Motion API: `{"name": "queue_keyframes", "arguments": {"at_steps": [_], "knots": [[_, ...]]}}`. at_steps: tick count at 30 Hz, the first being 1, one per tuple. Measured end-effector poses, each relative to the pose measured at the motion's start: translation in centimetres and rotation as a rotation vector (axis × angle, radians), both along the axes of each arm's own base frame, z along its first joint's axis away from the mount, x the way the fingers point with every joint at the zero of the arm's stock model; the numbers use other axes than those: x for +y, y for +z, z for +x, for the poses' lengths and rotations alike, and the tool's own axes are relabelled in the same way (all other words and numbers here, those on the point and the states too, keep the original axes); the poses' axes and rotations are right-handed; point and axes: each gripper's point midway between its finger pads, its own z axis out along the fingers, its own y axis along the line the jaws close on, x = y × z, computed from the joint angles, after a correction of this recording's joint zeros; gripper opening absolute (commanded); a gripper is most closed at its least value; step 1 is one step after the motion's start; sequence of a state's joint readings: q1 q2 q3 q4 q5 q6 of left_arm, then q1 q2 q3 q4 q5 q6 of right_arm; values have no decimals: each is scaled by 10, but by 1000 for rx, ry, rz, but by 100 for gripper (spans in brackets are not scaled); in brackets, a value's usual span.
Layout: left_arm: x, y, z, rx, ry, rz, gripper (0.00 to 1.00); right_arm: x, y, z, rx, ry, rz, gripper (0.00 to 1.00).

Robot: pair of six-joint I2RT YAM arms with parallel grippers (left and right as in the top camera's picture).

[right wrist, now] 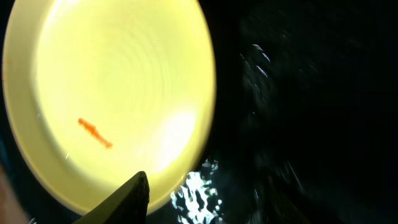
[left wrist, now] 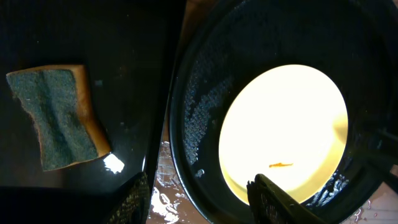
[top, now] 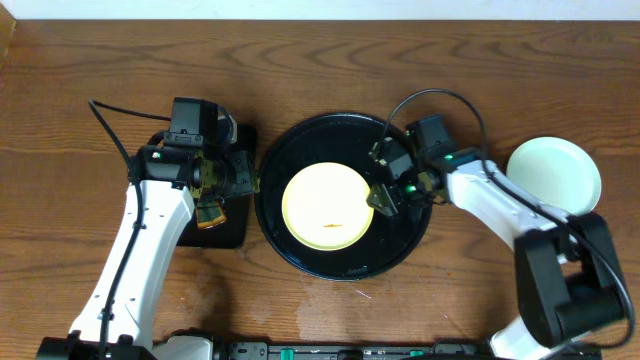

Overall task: Clean dirty plates on tray and stack at the side
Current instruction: 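Pull the yellow plate flat to the center of the round tray, then grasp the sponge in the black tray with the left gripper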

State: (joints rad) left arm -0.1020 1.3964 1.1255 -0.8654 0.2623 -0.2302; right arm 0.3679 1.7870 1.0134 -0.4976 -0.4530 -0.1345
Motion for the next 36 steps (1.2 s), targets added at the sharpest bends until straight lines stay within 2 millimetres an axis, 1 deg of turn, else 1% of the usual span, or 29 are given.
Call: {"name": "queue_keyframes", "arguments": {"at_steps": [1, 2, 3, 4, 5, 7, 9, 11, 12, 14, 15, 16, 17, 18, 20, 21, 22, 23, 24, 26, 27, 29, 31, 33, 36], "knots": [[0, 0, 0, 0, 0, 0, 54, 4, -6, 2, -7, 13, 2, 50], [0, 0, 0, 0, 0, 0, 54, 7, -11, 4, -15, 22, 5, 42], [0, 0, 0, 0, 0, 0, 54, 10, -15, 6, -23, 35, 9, 29], [0, 0, 0, 0, 0, 0, 55, 12, -16, 8, -32, 41, 16, 10], [0, 0, 0, 0, 0, 0, 54, 11, -18, 9, -37, 42, 7, 1], [0, 0, 0, 0, 0, 0, 54, 9, -19, 10, -27, 18, 2, 1], [0, 0, 0, 1, 0, 0, 55, 1, -21, 12, 4, -57, -34, 1], [0, 0, 0, 1, 0, 0, 55, -10, -24, 4, 78, -147, -83, 1], [0, 0, 0, 1, 0, 0, 55, -18, -24, 0, 116, -213, -119, 1], [0, 0, 0, 0, 0, 0, 55, -37, -23, -14, 210, -362, -205, 1], [0, 0, 0, 0, 0, 0, 55, -44, -23, -21, 250, -416, -237, 13], [0, 0, 0, -1, 0, 0, 55, -51, -23, -26, 282, -475, -269, 36], [0, 0, 0, -2, 0, -1, 55, -55, -23, -30, 304, -513, -285, 38], [0, 0, 0, -2, 0, -1, 55, -58, -24, -33, 326, -537, -293, 39], [0, 0, 1, -5, 0, -1, 55, -60, -21, -29, 300, -559, -295, 37], [0, 0, 1, -6, 0, -1, 55, -61, -20, -24, 276, -562, -295, 34], [0, 1, 1, -6, 0, -1, 55, -62, -20, -16, 233, -551, -289, 33], [0, 1, 1, -6, 0, -1, 55, -61, -19, -7, 190, -531, -280, 33], [0, 1, 2, -7, 0, -1, 55, -60, -18, 2, 139, -504, -269, 37], [0, 1, 2, -8, 0, -1, 55, -56, -14, 20, 33, -428, -255, 63], [0, 1, 2, -8, 0, -1, 55, -54, -11, 27, -15, -379, -251, 66], [0, 1, 2, -8, 0, -1, 55, -48, -7, 38, -112, -251, -243, 69], [0, 1, 2, -9, 0, -1, 55, -41, -5, 38, -158, -134, -230, 73], [0, 1, 2, -9, 0, -1, 55, -36, -3, 38, -196, -34, -217, 72], [0, 1, 2, -8, 0, -1, 55, -30, -2, 39, -243, 70, -204, 55]]}}
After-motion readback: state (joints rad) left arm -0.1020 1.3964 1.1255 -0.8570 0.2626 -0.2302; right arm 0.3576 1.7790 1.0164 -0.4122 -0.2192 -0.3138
